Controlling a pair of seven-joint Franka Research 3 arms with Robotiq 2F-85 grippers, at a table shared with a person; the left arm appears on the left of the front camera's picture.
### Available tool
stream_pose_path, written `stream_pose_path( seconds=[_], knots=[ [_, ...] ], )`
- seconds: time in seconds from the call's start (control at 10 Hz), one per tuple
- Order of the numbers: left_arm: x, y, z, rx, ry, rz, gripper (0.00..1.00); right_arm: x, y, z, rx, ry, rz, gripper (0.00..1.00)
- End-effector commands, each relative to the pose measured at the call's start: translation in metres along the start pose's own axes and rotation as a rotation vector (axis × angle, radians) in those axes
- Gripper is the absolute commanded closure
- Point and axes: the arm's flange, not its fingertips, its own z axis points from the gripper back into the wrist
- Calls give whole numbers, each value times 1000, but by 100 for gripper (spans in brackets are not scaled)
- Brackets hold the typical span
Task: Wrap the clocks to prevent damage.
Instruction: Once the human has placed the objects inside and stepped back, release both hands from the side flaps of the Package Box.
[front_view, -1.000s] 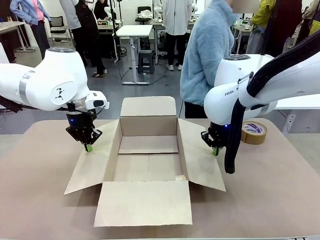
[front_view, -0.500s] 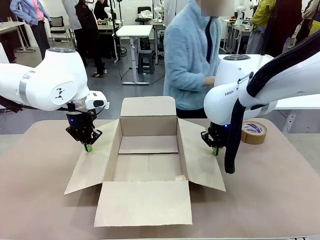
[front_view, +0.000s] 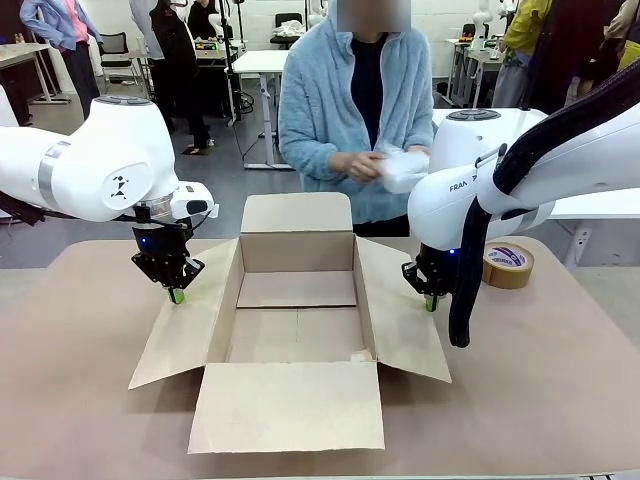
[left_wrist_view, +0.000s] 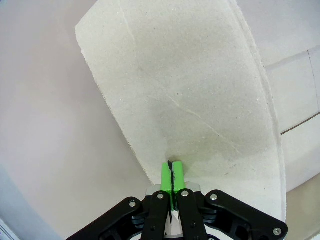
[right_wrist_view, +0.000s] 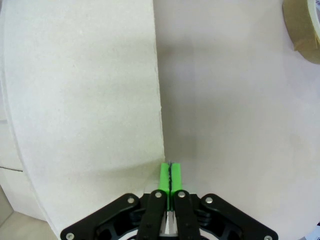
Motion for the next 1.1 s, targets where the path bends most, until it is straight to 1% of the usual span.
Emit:
stream_pose_path(
  seconds=[0.0, 1.0],
  knots=[
    [0, 0, 0, 7, -4, 4, 100, -1, 1, 0, -6, -9, -14, 99],
    [0, 0, 0, 7, -4, 4, 100, -1, 1, 0, -6, -9, -14, 99]
  ],
)
